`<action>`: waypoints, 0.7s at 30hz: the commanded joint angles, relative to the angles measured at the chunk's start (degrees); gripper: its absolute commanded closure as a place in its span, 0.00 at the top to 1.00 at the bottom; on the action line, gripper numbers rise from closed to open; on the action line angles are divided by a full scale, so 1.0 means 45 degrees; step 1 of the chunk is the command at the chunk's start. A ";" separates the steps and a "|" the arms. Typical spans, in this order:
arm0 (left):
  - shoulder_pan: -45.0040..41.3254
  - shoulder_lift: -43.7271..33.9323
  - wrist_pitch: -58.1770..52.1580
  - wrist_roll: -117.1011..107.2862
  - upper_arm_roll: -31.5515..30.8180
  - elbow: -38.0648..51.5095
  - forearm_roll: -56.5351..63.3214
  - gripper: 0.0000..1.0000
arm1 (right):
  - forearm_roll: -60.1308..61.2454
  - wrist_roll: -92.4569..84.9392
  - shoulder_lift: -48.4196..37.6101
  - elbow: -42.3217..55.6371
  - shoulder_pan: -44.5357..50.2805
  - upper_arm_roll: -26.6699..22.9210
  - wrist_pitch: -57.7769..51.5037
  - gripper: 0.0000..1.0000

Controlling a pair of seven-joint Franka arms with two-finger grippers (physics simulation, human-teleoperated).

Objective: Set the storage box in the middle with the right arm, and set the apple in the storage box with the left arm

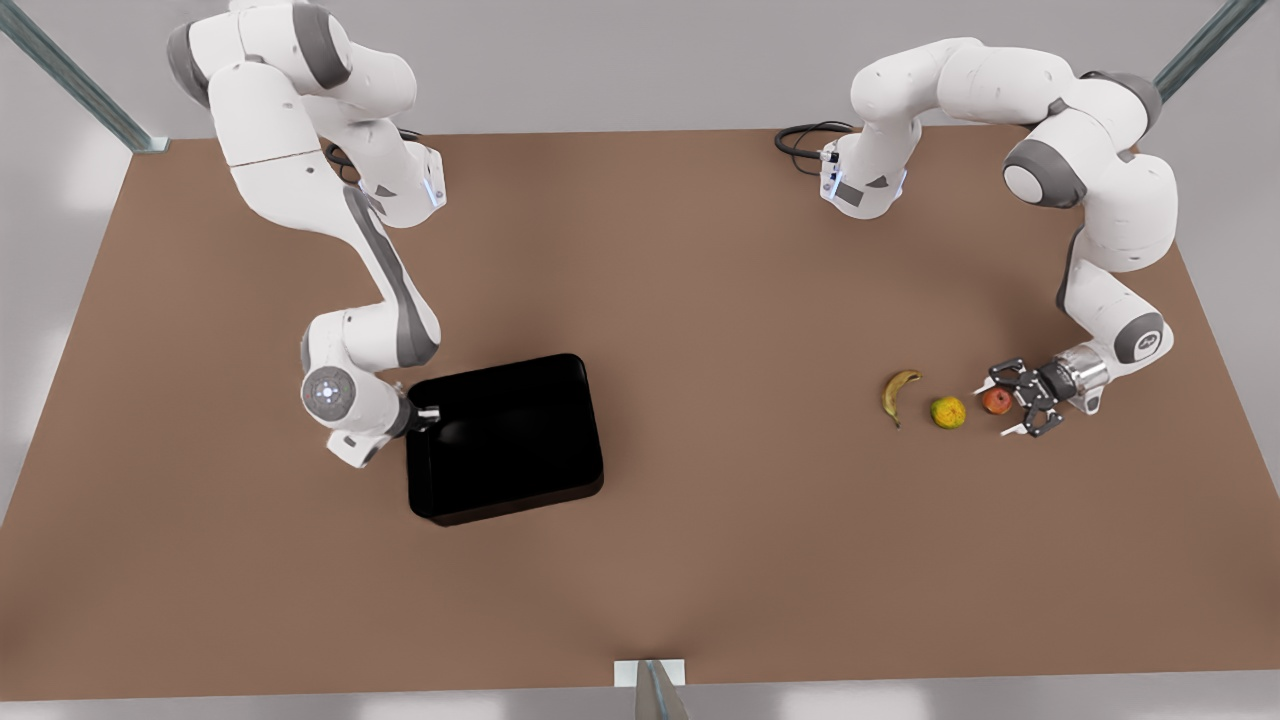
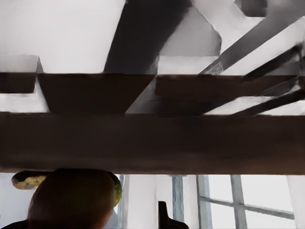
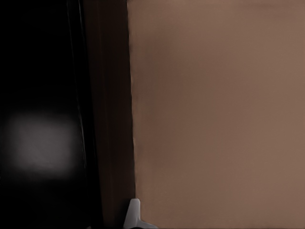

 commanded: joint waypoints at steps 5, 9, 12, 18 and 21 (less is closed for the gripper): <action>-0.0019 -0.0137 0.0689 -0.0020 -0.0216 0.0000 0.0604 1.00 | 0.0634 -0.0001 0.1340 0.2071 0.1116 -0.0001 -0.0063 0.21; -0.0019 -0.0137 0.0904 -0.0039 -0.0490 -0.0039 0.0584 1.00 | 0.0890 -0.0001 0.2415 0.3907 0.2113 -0.0001 -0.0062 0.21; -0.0019 -0.0137 0.1178 -0.0020 -0.0587 -0.0059 0.0604 1.00 | 0.0909 0.0038 0.3430 0.5274 0.3011 -0.0001 -0.0043 0.21; -0.0019 -0.0137 0.1158 -0.0137 -0.0607 -0.0039 0.0604 0.53 | 0.0909 0.0175 0.4602 0.6231 0.3617 0.0019 0.0250 0.21; -0.0019 -0.0137 0.1197 -0.0137 -0.0607 -0.0039 0.0604 0.45 | 0.0909 -0.0020 0.4837 0.6349 0.3774 0.0019 0.0347 1.00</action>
